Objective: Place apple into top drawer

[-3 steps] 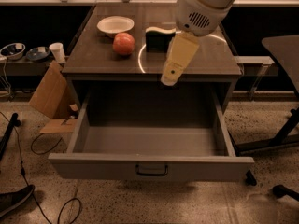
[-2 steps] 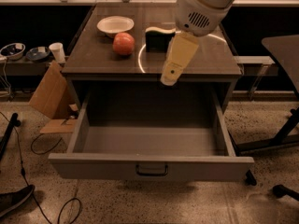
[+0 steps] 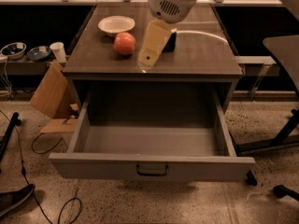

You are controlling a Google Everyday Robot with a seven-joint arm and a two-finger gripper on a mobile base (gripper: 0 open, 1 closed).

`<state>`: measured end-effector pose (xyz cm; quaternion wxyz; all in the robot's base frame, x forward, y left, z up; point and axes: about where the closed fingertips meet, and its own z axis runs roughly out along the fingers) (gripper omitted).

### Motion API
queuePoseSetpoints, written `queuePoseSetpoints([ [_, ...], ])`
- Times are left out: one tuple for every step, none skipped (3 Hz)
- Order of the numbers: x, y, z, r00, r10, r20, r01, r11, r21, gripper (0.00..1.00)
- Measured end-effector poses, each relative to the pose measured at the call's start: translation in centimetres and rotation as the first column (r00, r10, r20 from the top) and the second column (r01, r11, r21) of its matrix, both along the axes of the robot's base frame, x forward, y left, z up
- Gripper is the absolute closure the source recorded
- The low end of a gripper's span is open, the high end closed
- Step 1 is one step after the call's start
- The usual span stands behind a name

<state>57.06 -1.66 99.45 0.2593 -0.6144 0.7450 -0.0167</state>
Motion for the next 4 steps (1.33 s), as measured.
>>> queuePoseSetpoints([
  [3.5,4.1,0.4,0.9988,0.039,0.03,-0.039,0.999,0.005,0.0],
  [7.2,7.8,-0.6,0.9978,0.059,0.03,-0.06,0.998,0.008,0.0],
  [9.6,8.8,-3.0,0.9969,0.076,0.021,-0.076,0.997,0.027,0.0],
  [11.6,8.5,-5.8,0.996,0.089,0.01,-0.089,0.995,0.032,0.0],
])
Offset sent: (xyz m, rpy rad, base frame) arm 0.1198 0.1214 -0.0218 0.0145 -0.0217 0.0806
